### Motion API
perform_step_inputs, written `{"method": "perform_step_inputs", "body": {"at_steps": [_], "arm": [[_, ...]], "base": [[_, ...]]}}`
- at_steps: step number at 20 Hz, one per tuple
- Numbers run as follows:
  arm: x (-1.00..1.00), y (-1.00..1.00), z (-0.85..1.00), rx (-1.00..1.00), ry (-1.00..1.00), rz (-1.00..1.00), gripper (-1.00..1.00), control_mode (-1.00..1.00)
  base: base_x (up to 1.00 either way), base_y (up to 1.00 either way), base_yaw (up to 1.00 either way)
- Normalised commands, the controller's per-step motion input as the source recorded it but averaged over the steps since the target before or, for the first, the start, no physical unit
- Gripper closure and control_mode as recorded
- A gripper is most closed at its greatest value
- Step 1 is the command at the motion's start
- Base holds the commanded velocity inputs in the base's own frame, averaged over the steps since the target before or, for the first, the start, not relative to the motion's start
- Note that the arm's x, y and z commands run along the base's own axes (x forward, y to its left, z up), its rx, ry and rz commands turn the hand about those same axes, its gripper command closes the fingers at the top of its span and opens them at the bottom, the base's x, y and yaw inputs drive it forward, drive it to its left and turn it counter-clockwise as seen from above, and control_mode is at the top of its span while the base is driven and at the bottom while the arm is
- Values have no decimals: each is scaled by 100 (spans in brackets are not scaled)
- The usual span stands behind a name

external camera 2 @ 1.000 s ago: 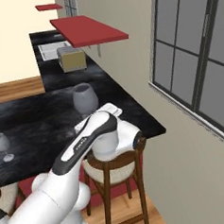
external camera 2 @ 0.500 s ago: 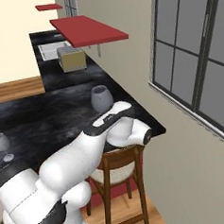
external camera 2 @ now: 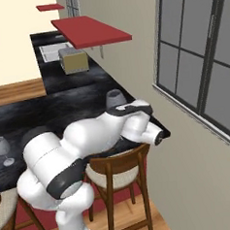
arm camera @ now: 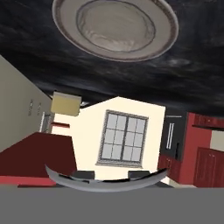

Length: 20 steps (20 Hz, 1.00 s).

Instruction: Retrieve the wine glasses from the counter and place one next to each plate.

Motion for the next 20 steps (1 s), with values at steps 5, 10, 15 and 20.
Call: {"method": "perform_step_inputs", "body": {"at_steps": [5, 10, 15, 20], "arm": [[67, -28, -38, 0, 0, 0, 100, -100], [66, -27, -37, 0, 6, 0, 100, -100], [51, -17, -30, 0, 5, 0, 100, -100], [33, -1, -29, 0, 2, 3, 100, -100]], "base": [[0, 0, 0], [0, 0, 0], [0, 0, 0], [0, 0, 0]]}}
